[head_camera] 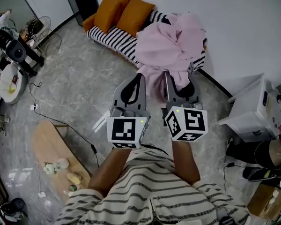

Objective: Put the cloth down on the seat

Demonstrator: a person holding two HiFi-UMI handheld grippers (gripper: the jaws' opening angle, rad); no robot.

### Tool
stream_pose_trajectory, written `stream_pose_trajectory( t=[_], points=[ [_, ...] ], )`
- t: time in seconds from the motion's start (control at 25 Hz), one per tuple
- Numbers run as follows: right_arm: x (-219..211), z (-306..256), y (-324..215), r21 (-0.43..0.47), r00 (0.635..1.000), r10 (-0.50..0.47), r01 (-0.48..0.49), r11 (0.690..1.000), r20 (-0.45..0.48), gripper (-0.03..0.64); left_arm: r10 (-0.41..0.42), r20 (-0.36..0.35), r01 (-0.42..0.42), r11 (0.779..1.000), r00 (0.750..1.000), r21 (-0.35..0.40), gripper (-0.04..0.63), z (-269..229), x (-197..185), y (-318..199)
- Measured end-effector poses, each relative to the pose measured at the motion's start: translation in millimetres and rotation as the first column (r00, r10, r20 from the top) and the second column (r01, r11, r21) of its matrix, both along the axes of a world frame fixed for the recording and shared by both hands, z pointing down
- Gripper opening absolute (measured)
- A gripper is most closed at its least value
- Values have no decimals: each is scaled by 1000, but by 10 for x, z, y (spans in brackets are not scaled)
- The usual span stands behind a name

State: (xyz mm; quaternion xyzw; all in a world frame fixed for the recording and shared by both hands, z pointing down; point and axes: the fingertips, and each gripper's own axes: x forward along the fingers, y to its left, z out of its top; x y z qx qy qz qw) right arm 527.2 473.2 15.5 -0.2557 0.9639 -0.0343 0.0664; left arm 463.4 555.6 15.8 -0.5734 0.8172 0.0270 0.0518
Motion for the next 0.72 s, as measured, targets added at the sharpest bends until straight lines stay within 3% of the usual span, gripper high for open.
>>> stream_pose_trajectory(
  t=[0.24, 0.4, 0.72],
  points=[
    [-219, 161, -121, -38, 1000, -8, 7, 999, -20, 176, -10, -24, 10, 1000, 1000, -10, 5, 122, -214, -103],
    [-609, 177, -356, -56, 999, 1, -3, 998, -38, 176, 23, -46, -24, 1000, 999, -14, 5, 139, -588, -380],
    [-1100, 181, -714, -29, 999, 50, -51, 998, -20, 176, 76, -47, -76, 997, 996, 17, 5, 191, -1129, -799]
  ],
)
